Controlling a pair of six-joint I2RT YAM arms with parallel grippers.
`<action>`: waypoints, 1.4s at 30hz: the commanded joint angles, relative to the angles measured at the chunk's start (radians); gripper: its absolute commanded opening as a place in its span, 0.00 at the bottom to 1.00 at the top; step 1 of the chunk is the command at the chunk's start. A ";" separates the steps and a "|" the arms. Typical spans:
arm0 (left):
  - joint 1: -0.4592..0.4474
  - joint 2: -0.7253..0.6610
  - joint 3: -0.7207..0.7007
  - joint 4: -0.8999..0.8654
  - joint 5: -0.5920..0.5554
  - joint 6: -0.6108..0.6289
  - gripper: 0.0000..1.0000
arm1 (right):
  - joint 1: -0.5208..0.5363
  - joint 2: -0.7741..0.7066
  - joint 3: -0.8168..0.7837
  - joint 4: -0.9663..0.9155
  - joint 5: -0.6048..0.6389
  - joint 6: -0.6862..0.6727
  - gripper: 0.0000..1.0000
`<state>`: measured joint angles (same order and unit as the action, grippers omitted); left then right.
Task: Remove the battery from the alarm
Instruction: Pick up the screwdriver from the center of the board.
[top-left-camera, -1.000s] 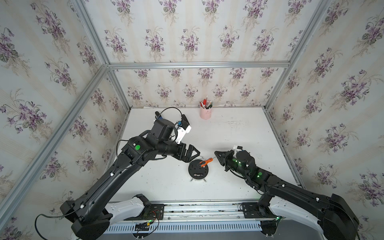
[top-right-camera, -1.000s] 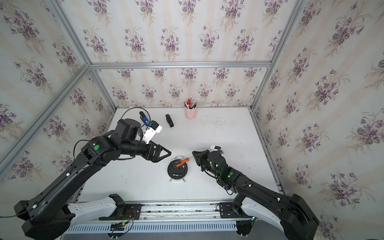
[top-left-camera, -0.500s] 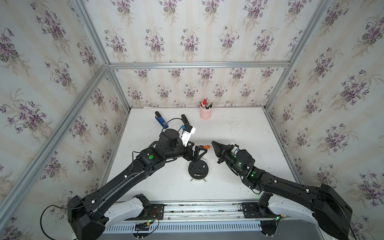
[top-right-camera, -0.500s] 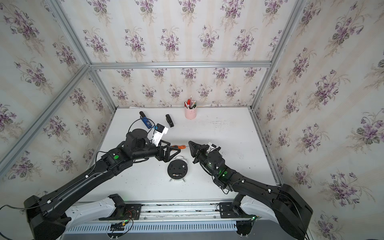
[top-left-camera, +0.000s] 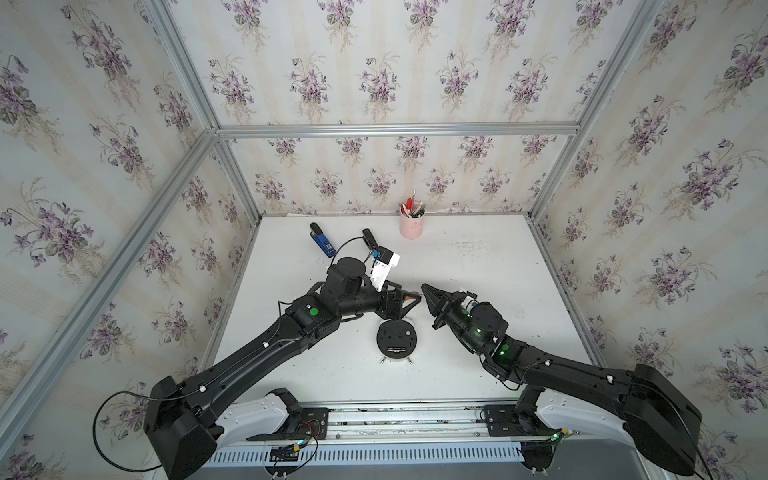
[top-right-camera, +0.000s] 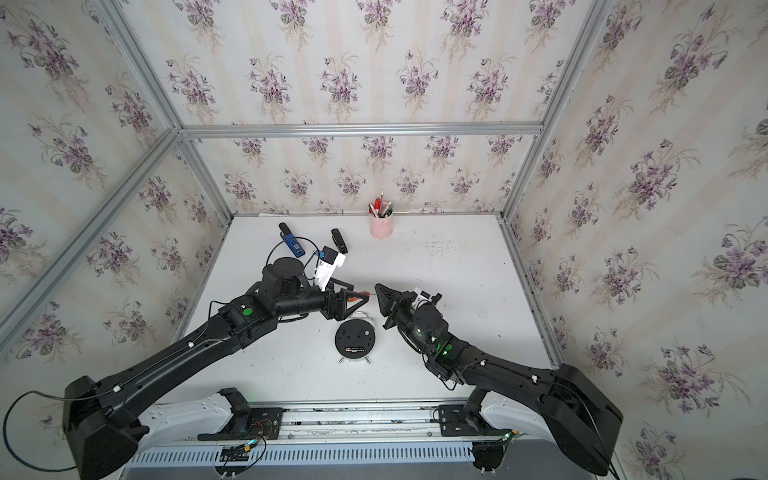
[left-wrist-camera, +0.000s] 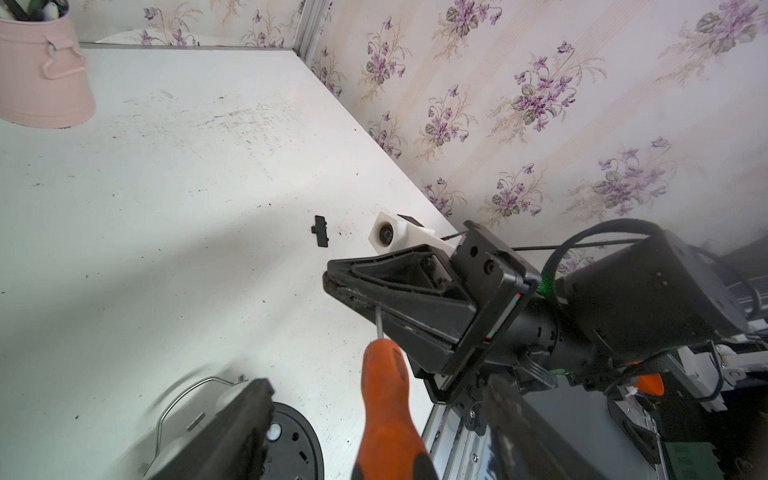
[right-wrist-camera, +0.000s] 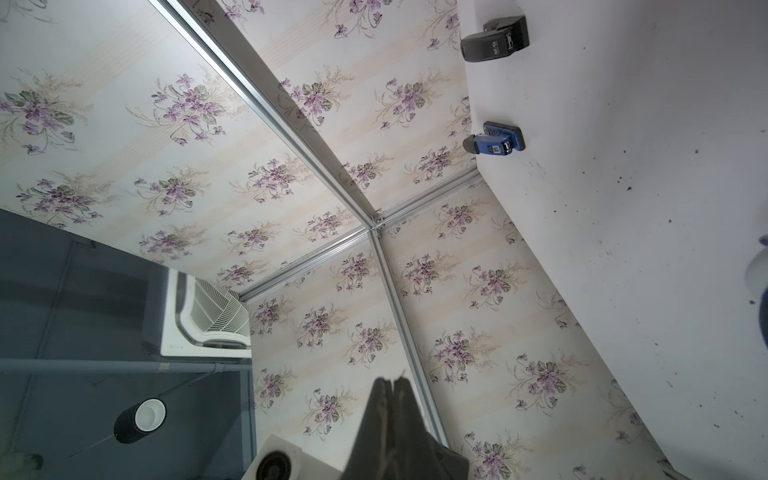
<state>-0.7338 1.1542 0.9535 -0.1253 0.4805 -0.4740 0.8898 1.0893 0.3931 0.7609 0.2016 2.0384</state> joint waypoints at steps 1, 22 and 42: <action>-0.004 0.002 -0.010 0.048 0.043 -0.010 0.80 | 0.000 -0.006 -0.005 0.019 0.019 0.019 0.00; -0.011 0.038 -0.002 -0.004 -0.004 0.007 0.04 | -0.001 0.079 -0.008 0.130 -0.041 0.023 0.00; -0.011 -0.248 0.075 -0.666 -0.052 0.271 0.00 | -0.407 -0.197 0.159 -0.719 -0.467 -0.590 0.85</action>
<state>-0.7456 0.9173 1.0344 -0.7147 0.4480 -0.2565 0.4934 0.8635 0.5312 0.1806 -0.1471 1.5879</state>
